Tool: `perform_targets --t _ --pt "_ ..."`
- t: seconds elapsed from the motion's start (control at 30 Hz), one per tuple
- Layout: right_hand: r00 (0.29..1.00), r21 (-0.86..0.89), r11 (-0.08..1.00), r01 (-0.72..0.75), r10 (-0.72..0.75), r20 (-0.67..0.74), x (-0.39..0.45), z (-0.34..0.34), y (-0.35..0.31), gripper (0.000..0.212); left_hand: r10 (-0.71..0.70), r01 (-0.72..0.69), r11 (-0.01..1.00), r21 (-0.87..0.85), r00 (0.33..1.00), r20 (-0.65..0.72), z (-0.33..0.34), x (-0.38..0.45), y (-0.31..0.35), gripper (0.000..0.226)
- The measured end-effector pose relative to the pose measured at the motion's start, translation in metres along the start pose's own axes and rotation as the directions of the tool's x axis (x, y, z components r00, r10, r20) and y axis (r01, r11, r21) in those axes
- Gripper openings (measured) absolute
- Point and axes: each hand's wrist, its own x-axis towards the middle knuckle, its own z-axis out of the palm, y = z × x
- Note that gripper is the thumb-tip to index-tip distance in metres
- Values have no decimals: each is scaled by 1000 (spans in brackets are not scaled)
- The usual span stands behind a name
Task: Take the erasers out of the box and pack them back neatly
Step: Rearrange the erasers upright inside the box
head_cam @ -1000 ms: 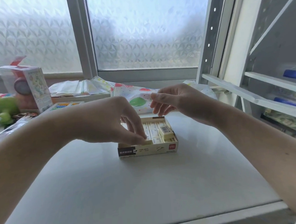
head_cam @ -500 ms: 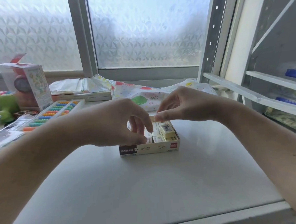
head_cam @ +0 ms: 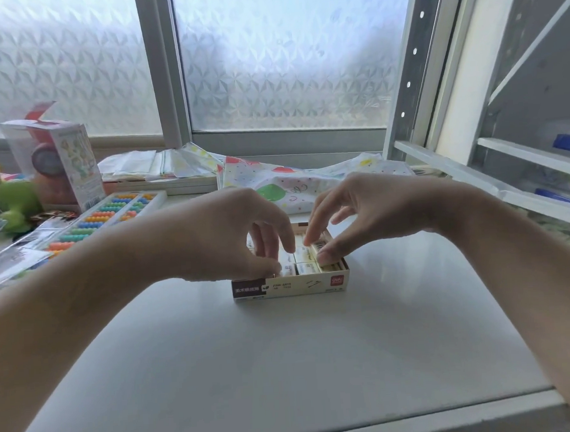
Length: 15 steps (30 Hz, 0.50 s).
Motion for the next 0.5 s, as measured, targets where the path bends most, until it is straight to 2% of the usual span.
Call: perform_targets --t 0.17,0.5 --pt "1000 8 1000 5 -5 0 0 0 0 28 -33 31 999 34 998 60 -6 -2 0 18" --pt "1000 5 1000 -4 4 -1 0 1 0 31 13 -13 1000 -1 1000 29 1 2 -4 23"
